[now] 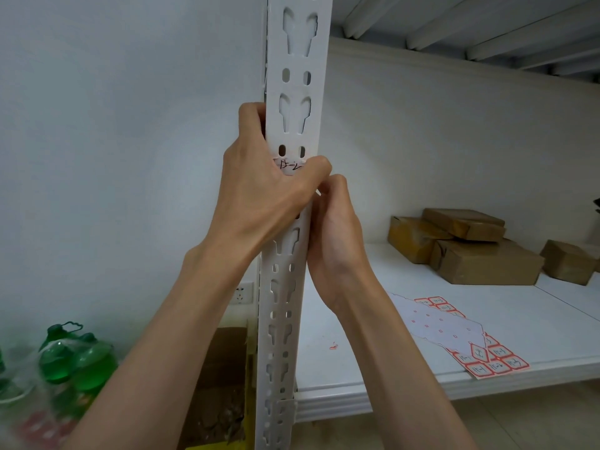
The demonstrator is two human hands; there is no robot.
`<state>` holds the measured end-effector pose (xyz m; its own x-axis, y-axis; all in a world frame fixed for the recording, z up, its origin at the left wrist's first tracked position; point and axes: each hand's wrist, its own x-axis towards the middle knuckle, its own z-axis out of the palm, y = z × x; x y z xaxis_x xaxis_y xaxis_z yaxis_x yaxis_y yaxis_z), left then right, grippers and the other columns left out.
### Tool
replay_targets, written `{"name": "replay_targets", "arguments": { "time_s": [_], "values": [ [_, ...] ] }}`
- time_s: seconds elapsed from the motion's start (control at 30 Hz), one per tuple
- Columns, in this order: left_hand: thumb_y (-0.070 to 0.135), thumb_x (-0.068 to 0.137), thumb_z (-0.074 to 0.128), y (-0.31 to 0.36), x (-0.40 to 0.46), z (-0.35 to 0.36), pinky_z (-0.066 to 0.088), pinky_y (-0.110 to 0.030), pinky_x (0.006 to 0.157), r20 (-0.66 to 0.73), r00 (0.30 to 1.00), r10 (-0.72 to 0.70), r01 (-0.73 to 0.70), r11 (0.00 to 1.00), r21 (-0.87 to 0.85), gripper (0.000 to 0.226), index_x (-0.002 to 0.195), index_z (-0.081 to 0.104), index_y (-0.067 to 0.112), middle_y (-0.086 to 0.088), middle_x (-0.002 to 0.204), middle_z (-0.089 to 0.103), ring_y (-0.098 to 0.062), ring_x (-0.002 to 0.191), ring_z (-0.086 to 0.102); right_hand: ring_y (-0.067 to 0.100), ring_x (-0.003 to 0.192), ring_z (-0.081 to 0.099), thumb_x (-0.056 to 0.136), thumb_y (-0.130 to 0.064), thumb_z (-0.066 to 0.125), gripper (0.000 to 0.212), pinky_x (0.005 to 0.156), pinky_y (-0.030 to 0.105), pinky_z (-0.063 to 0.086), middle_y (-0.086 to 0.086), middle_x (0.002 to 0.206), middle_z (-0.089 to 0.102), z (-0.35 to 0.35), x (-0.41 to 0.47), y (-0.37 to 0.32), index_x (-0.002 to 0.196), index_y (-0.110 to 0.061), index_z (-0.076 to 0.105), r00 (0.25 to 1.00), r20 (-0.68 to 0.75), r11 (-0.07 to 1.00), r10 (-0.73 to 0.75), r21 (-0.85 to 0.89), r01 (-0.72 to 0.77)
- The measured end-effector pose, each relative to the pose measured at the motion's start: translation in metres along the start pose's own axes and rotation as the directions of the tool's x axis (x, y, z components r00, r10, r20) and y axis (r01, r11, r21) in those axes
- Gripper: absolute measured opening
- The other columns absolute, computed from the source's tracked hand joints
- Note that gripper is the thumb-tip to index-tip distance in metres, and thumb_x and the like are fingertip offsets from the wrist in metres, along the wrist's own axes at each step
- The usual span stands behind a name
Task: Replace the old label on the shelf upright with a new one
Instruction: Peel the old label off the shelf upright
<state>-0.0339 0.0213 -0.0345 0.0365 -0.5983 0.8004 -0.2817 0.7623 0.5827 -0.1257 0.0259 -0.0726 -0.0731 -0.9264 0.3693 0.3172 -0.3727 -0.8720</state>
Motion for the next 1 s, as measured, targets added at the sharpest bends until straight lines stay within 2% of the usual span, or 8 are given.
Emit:
{"name": "replay_targets", "arguments": {
  "time_s": [0.23,0.43,0.5,0.57,0.77,0.9,1.0],
  "values": [
    [0.021,0.083,0.066,0.0033,0.0019,-0.0005,0.041,-0.006,0.053,0.037,0.999,-0.038,0.037,0.999,0.017,0.040,0.112,0.039,0.020,0.012,0.085,0.058,0.010,0.065,0.057,0.011,0.081,0.069,0.103,-0.035,0.035,0.040,0.079,0.032,0.052,-0.002,0.087,0.073,-0.0044,0.0022,0.0004,0.101,-0.018,0.071,0.999,0.036,1.000,-0.010,-0.025,0.011],
    [0.018,0.086,0.064,0.0030,0.0035,-0.0005,0.043,-0.008,0.053,0.071,0.996,-0.061,0.063,0.998,-0.024,0.039,0.115,0.038,0.019,0.011,0.084,0.056,0.007,0.065,0.057,0.022,0.097,0.067,0.102,-0.039,0.037,0.047,0.092,0.042,0.054,0.016,0.109,0.071,-0.0022,0.0018,0.0000,0.118,-0.006,0.066,1.000,-0.005,0.997,-0.019,-0.070,0.018],
    [0.017,0.086,0.063,0.0028,0.0036,-0.0007,0.044,-0.008,0.054,0.076,0.995,-0.063,0.065,0.997,-0.031,0.038,0.115,0.038,0.019,0.011,0.085,0.056,0.006,0.066,0.057,0.026,0.103,0.067,0.100,-0.041,0.038,0.048,0.097,0.045,0.053,0.020,0.121,0.067,-0.0015,0.0016,0.0003,0.120,-0.006,0.065,1.000,-0.016,0.997,-0.021,-0.073,0.019],
    [0.017,0.087,0.062,0.0029,0.0036,-0.0007,0.045,-0.008,0.054,0.083,0.994,-0.064,0.067,0.997,-0.034,0.038,0.116,0.037,0.019,0.010,0.085,0.057,0.006,0.066,0.057,0.031,0.109,0.066,0.100,-0.041,0.038,0.047,0.098,0.047,0.053,0.020,0.123,0.066,-0.0018,0.0012,0.0005,0.121,-0.008,0.065,1.000,-0.022,0.997,-0.022,-0.076,0.020],
    [0.014,0.088,0.061,0.0037,0.0034,-0.0008,0.044,-0.008,0.053,0.095,0.994,-0.063,0.065,0.998,-0.027,0.037,0.115,0.036,0.018,0.008,0.084,0.057,0.007,0.064,0.057,0.023,0.099,0.069,0.104,-0.038,0.038,0.043,0.093,0.040,0.054,0.015,0.118,0.070,-0.0029,-0.0011,-0.0016,0.117,-0.010,0.067,1.000,-0.007,0.996,-0.021,-0.083,0.020],
    [0.014,0.089,0.061,0.0036,0.0040,-0.0014,0.042,-0.006,0.051,0.106,0.993,-0.050,0.049,0.999,0.007,0.038,0.114,0.034,0.018,0.009,0.084,0.055,0.012,0.062,0.055,0.014,0.089,0.069,0.104,-0.037,0.037,0.037,0.089,0.036,0.055,0.005,0.099,0.072,-0.0030,-0.0024,-0.0026,0.100,-0.018,0.068,0.999,0.025,0.996,-0.030,-0.088,0.032],
    [0.014,0.089,0.061,0.0034,0.0045,-0.0014,0.041,-0.005,0.050,0.111,0.993,-0.049,0.047,0.999,0.027,0.038,0.114,0.033,0.017,0.009,0.085,0.054,0.016,0.061,0.055,0.012,0.085,0.068,0.104,-0.037,0.038,0.036,0.086,0.034,0.055,0.002,0.094,0.071,-0.0029,-0.0029,-0.0032,0.093,-0.020,0.068,0.999,0.033,0.994,-0.043,-0.101,0.046]
  ]
}}
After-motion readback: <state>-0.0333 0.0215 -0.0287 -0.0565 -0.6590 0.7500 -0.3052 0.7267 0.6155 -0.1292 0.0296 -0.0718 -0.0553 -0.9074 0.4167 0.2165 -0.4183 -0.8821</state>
